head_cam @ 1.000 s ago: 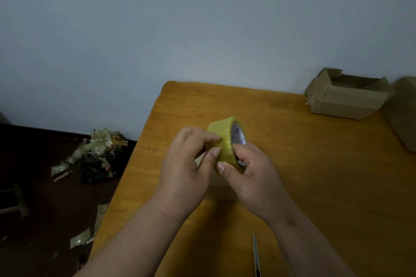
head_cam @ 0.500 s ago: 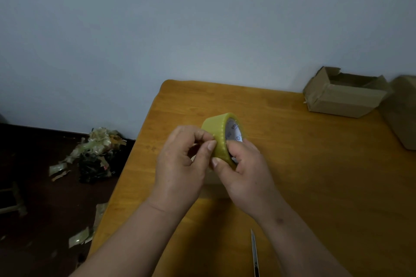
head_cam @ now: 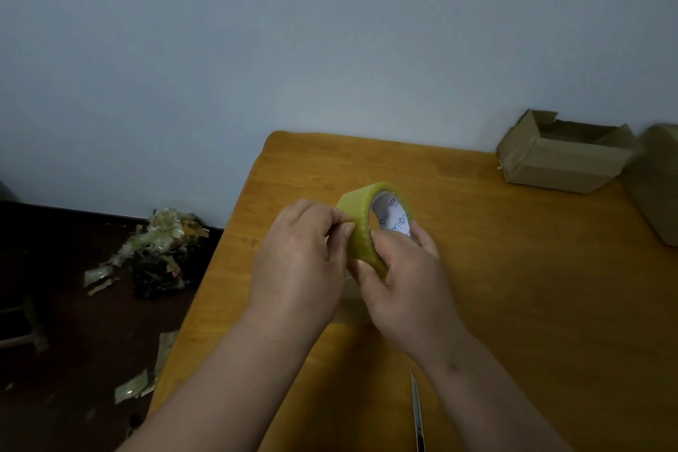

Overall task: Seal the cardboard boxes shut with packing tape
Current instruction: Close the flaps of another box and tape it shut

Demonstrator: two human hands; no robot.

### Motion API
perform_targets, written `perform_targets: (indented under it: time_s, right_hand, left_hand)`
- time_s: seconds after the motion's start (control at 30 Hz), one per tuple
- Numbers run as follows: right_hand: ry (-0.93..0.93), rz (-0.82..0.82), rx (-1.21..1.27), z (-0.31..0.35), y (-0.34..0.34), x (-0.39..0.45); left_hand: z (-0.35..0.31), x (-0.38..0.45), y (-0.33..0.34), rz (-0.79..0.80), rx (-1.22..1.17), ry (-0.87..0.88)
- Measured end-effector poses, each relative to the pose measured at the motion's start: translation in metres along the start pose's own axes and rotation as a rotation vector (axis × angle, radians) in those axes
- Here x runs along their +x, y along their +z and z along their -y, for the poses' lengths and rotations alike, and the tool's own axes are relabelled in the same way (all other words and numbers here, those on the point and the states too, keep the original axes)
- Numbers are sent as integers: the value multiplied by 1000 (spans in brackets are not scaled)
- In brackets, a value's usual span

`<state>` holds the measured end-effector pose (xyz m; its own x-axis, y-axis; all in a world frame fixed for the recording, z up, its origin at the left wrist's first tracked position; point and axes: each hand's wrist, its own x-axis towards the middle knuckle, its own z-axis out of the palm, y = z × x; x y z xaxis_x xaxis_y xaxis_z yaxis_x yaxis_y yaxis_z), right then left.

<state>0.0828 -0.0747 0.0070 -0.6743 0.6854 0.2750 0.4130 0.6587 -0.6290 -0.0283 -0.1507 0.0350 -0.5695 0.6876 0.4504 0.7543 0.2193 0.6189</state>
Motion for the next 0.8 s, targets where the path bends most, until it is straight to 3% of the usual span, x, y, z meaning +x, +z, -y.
perform_targets:
  time_s: [0.47,0.67,0.8]
  right_hand:
    - [38,-32,-122,8,3,-4]
    - [57,-20,-61,10,2,-2]
    - [61,-63,-1,8,2,0]
  left_hand:
    - [-22,8,-3,273,251,-145]
    - [-10,5,1,267,97,-31]
    - [-3,2,2,181,-121,-189]
